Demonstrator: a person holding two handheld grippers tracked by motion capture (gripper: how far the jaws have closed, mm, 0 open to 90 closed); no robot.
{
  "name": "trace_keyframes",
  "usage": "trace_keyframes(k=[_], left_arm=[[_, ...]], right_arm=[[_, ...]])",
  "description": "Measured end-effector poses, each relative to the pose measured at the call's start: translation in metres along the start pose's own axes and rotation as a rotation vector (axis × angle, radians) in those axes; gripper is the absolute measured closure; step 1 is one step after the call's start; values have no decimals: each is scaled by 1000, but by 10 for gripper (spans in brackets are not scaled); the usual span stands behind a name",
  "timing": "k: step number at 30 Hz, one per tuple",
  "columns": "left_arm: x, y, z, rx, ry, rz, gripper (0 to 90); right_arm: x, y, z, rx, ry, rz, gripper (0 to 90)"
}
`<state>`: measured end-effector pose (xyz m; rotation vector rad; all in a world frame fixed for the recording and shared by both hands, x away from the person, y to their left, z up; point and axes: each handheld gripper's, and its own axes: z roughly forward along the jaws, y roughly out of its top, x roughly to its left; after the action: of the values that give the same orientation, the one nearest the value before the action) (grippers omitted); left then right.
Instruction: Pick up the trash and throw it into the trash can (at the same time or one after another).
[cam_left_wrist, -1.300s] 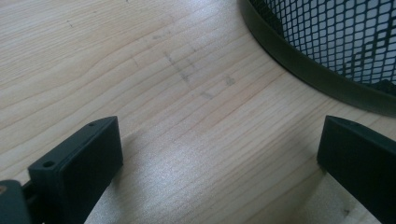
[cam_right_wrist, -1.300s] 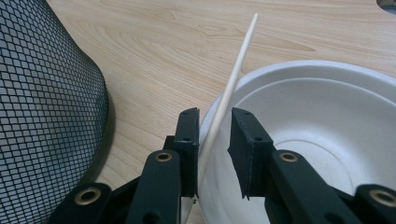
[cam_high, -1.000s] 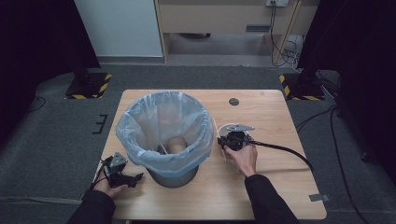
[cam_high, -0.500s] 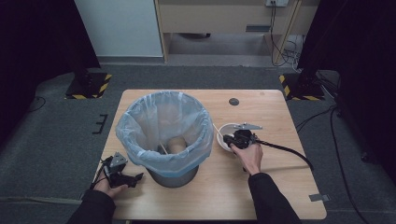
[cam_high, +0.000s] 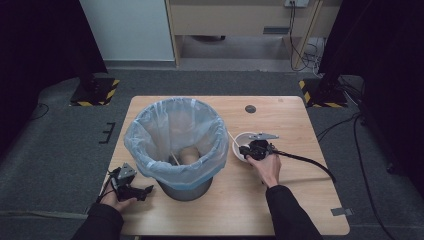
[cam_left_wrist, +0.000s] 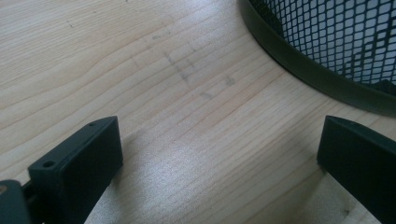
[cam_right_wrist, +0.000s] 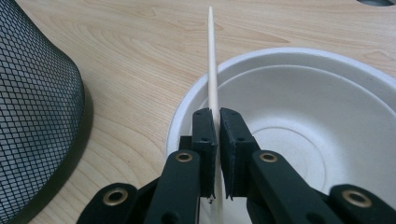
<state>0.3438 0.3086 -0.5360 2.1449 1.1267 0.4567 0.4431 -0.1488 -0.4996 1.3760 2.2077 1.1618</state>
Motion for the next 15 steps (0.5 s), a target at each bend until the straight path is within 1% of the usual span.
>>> trace_keyframes(k=[2, 8, 11, 15], left_arm=[[0, 0, 0, 0, 0, 0, 0], [0, 0, 0, 0, 0, 0, 0], [0, 0, 0, -1, 0, 0, 0], [0, 0, 0, 0, 0, 0, 0]], right_arm=[[0, -1, 1, 9, -5, -10, 852], [-1, 0, -1, 17, 1, -4, 860], [-1, 4, -6, -5, 10, 12, 860], [-6, 11, -17, -58, 15, 26, 860]])
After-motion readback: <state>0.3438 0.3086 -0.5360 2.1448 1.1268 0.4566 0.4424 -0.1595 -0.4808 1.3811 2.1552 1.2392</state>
